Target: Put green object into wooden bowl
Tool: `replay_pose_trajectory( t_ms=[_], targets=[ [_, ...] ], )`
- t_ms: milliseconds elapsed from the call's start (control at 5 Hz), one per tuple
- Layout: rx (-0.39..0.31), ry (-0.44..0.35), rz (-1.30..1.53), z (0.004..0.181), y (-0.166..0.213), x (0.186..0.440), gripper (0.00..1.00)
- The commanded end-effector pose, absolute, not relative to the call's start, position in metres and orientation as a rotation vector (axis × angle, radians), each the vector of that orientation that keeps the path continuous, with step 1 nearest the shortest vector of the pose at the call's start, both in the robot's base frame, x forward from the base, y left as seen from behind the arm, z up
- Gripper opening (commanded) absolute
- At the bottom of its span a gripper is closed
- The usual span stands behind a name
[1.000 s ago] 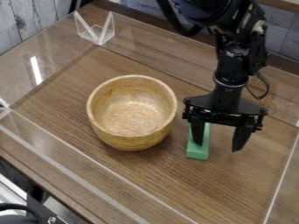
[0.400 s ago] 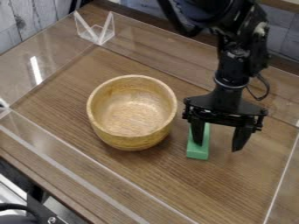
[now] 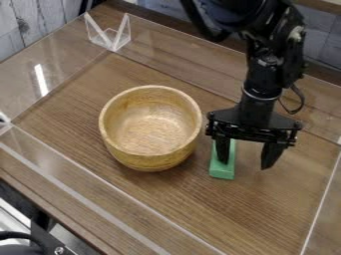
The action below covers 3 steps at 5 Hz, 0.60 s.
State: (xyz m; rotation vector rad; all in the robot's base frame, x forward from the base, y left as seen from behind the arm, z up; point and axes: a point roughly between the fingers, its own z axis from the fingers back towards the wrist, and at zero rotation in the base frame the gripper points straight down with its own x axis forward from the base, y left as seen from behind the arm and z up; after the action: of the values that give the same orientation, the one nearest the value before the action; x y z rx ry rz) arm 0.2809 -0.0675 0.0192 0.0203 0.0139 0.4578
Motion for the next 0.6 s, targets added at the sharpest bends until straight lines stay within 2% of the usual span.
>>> replay_pose_trajectory(
  t_ms=[0, 400],
  targets=[
    [0.102, 0.122, 0.424, -0.009, -0.044, 0.258, 1.00],
    [0.124, 0.138, 0.446, -0.007, -0.024, 0.253, 1.00]
  ],
)
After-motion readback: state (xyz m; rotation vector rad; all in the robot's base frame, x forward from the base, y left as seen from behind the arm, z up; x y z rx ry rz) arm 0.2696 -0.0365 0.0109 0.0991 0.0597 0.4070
